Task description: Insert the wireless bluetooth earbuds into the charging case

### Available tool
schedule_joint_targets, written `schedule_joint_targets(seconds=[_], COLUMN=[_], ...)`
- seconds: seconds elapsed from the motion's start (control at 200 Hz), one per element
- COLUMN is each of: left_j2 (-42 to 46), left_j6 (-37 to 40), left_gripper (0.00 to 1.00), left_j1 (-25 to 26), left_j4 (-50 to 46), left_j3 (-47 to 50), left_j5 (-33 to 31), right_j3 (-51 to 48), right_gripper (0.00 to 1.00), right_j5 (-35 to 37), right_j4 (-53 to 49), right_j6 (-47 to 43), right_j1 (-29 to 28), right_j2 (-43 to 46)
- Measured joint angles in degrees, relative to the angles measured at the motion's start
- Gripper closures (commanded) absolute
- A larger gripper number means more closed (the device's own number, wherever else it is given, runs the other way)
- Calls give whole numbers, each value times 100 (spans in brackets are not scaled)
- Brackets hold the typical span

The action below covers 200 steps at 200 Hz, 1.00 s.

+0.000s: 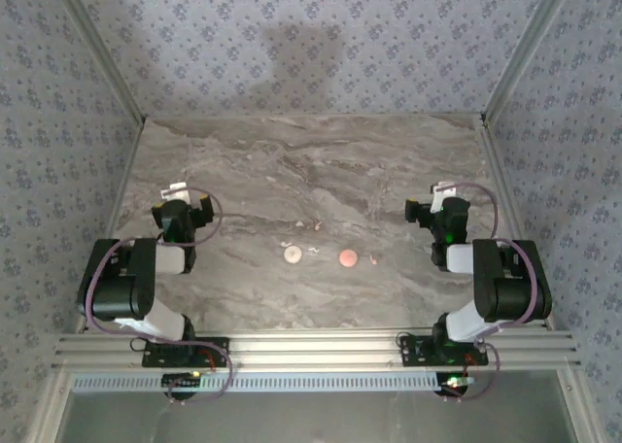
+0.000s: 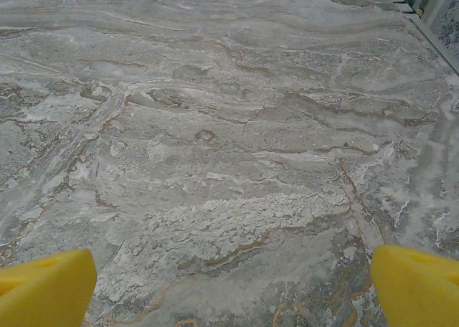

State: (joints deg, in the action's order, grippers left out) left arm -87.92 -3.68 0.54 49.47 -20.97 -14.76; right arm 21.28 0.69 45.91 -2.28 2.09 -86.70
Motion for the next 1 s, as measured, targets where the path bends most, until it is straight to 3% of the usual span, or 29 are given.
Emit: schedule_joint_targets(seconds=[0.999], left_j2=[0], left_j6=[0], left_gripper=[0], left_j1=[0], left_j4=[0], left_j3=[0], left_j5=[2], right_j3=[42], right_gripper=[0], right_j5=[-96], right_j4=[-26], right_j6=[61], right_j1=[66], right_j2=[0])
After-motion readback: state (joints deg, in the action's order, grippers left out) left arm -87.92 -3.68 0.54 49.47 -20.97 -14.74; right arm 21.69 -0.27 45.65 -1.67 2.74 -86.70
